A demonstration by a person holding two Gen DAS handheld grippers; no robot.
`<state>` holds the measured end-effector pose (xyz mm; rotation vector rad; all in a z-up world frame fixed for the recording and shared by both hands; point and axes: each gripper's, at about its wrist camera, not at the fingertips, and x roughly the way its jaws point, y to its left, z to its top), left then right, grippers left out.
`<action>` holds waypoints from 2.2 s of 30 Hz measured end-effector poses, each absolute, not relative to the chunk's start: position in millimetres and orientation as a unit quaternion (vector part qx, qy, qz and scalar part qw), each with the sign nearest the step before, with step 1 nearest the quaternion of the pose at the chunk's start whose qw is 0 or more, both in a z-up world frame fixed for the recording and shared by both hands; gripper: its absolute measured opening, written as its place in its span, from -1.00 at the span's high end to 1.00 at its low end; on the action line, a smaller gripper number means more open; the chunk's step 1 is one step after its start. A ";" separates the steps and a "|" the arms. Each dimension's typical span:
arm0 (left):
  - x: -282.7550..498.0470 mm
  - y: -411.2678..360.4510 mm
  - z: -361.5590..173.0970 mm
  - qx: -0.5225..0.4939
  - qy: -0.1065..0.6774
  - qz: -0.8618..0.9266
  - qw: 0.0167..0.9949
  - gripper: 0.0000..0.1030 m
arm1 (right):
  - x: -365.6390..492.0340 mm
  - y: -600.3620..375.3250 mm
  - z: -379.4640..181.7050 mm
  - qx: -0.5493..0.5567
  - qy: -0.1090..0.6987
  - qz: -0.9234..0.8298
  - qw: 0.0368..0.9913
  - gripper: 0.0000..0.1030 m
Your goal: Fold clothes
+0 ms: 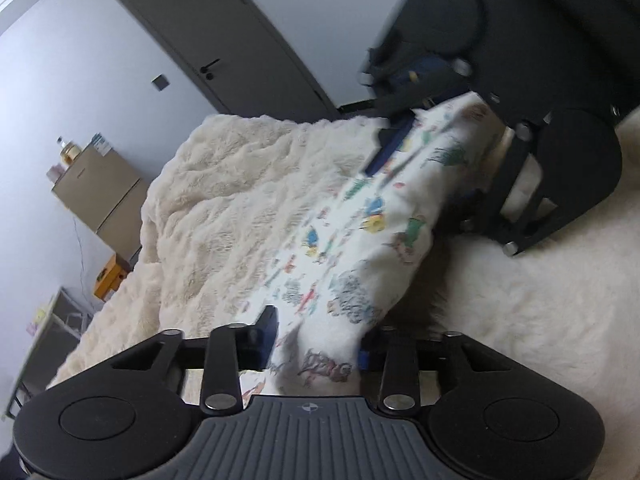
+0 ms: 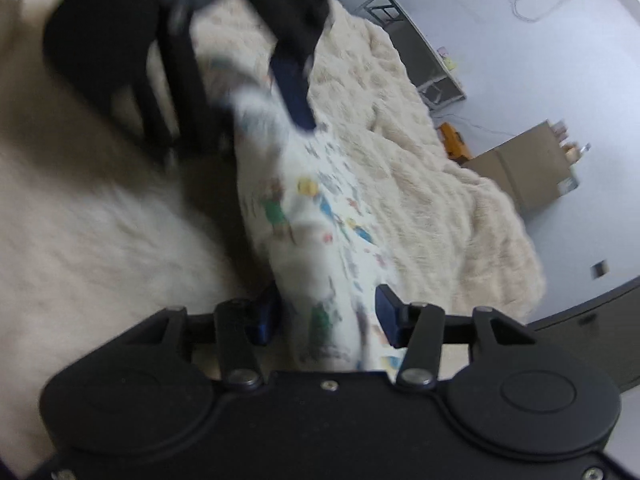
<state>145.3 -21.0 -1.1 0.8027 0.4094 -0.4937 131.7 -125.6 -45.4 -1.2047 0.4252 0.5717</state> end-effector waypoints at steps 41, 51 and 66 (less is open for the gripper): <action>103.3 -46.5 -53.6 0.578 0.053 -0.146 0.801 0.43 | 148.2 -162.5 -51.6 -0.634 0.017 0.225 0.739 0.24; 81.9 -53.3 -59.9 0.547 0.064 -0.190 0.813 -0.29 | 122.2 -166.3 -90.5 -0.565 0.087 0.214 0.792 -0.22; 141.9 -60.4 -67.7 0.530 0.146 -0.249 0.797 0.01 | 163.9 -129.3 -80.3 -0.624 0.182 0.273 0.709 0.50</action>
